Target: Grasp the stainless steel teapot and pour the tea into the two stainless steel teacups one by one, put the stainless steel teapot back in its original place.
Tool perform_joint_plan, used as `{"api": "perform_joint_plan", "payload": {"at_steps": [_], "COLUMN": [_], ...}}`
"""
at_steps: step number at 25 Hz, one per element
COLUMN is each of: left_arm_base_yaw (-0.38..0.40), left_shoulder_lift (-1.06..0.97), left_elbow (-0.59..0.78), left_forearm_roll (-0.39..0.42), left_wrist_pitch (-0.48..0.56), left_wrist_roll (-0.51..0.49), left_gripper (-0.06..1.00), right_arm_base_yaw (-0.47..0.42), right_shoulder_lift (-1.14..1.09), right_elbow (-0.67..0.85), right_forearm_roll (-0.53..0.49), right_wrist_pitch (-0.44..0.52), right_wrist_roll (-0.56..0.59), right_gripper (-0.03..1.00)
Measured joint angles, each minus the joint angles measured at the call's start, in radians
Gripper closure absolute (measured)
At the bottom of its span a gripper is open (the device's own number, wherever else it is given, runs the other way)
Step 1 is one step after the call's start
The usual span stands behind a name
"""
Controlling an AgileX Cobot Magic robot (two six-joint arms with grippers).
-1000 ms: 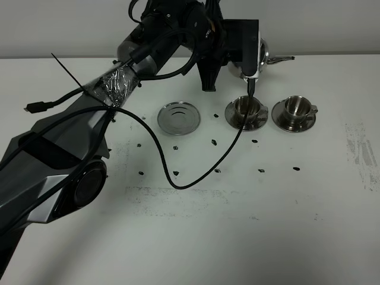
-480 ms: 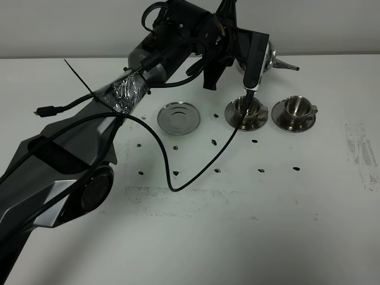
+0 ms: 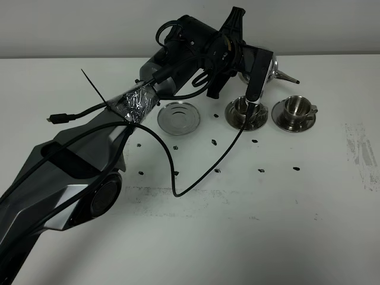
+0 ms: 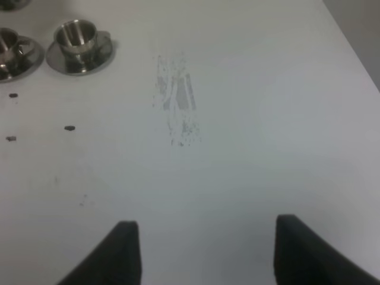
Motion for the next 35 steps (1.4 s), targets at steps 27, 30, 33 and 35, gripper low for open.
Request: {"api": "perform_joint_plan", "payload": {"at_steps": [27,30,33,35], "left_arm_base_yaw": [-0.016,-0.020,-0.020,-0.020], "left_shoulder_lift": [0.017,0.018,0.022,0.026], "left_elbow": [0.004,0.004,0.004,0.004], "left_forearm_roll": [0.107,0.115,0.130,0.143], "left_wrist_pitch": [-0.065,-0.071,-0.081,-0.087], "left_wrist_roll": [0.001,0.001,0.001,0.001], "left_gripper": [0.77,0.77,0.77,0.77], "right_arm_base_yaw": [0.000,0.000,0.000,0.000], "right_shoulder_lift": [0.000,0.000,0.000,0.000], "right_elbow": [0.000,0.000,0.000,0.000], "right_forearm_roll": [0.000,0.000,0.000,0.000], "right_wrist_pitch": [0.000,0.000,0.000,0.000], "right_wrist_roll": [0.000,0.000,0.000,0.000], "right_gripper": [0.48,0.48,0.48,0.48]}}
